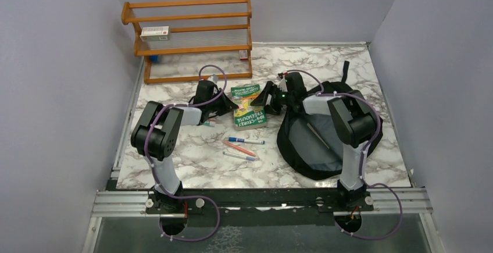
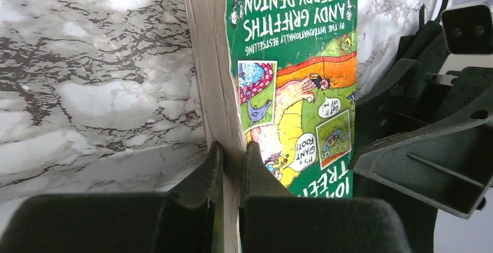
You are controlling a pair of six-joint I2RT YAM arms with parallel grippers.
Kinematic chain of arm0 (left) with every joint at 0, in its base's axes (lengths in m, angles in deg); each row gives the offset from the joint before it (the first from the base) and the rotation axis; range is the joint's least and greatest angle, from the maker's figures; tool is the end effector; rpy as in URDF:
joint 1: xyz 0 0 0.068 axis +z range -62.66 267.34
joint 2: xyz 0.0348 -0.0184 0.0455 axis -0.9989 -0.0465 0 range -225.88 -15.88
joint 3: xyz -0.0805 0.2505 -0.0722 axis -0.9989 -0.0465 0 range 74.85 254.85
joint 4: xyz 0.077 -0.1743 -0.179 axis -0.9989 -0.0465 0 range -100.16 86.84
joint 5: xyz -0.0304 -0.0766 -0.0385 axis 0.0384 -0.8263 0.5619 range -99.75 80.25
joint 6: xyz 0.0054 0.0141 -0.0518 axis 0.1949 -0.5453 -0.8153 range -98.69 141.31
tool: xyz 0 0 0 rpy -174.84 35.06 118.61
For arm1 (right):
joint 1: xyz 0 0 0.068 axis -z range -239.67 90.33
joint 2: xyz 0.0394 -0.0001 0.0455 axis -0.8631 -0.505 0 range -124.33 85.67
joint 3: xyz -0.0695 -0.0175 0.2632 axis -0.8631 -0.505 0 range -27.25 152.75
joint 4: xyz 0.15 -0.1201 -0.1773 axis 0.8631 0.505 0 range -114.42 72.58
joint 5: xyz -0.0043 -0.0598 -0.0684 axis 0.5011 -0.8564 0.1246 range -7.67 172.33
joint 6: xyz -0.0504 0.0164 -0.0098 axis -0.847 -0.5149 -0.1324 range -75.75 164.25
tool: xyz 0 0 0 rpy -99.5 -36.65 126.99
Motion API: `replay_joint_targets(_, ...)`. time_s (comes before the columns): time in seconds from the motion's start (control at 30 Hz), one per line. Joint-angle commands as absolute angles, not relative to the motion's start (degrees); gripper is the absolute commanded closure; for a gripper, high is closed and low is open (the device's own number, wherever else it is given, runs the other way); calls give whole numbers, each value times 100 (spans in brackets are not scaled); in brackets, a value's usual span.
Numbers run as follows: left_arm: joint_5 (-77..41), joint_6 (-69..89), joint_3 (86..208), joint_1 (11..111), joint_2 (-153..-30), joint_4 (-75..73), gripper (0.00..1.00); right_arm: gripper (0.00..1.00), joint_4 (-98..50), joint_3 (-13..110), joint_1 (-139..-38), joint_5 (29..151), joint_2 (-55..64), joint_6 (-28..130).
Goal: Pack the student bag
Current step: Pick up the book from the center of the board.
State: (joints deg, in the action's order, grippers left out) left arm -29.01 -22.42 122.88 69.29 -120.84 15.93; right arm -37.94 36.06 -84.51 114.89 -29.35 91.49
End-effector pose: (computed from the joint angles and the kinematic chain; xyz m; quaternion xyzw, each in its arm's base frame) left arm 0.3359 -0.1217 0.1299 -0.1251 0.8797 -0.3514 0.2948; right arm 0.3660 0.1906 0.1333 0.0475 0.8708 0.4507 0.1907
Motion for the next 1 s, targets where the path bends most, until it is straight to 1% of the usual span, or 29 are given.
replay_joint_targets(0.0,-2709,-1961,11975,6884,-12600,291,100,29,-4711,3337,-8595,12389,-3418,9833)
replay_joint_targets(0.13,-2779,-1951,12015,6862,-12584,313,100,46,-5010,3415,-8597,12583,-3469,9840)
replay_joint_targets(0.27,-2795,-1935,12082,6862,-12428,220,99,64,-4579,3614,-8595,12360,-3291,9312)
replay_joint_targets(0.3,-2776,-1918,12133,6862,-12353,155,95,69,-4442,3646,-8595,12244,-3211,9140)
replay_joint_targets(0.37,-2652,-1870,12262,6868,-12128,-39,81,76,-4223,3672,-8595,12025,-3020,8799)
replay_joint_targets(0.5,-2296,-1655,12679,6896,-11554,-595,44,87,-3961,3587,-8595,11627,-2476,8237)
replay_joint_targets(0.53,-2233,-1553,12804,6904,-11395,-722,39,90,-3912,3565,-8595,11551,-2328,8118)
replay_joint_targets(0.6,-2190,-1313,13054,6919,-11077,-927,31,94,-3827,3530,-8595,11478,-2044,7854)
replay_joint_targets(0.7,-2186,-926,13309,6923,-10509,-1043,24,97,-3509,3565,-8595,11299,-1630,7446)
replay_joint_targets(0.87,-2287,-86,13465,6931,-9458,-1074,19,99,-2745,3578,-8596,10843,-796,6593)
replay_joint_targets(0.97,-2590,674,13521,6932,-8925,-1160,19,99,-1901,3672,-8595,10908,-290,5916)
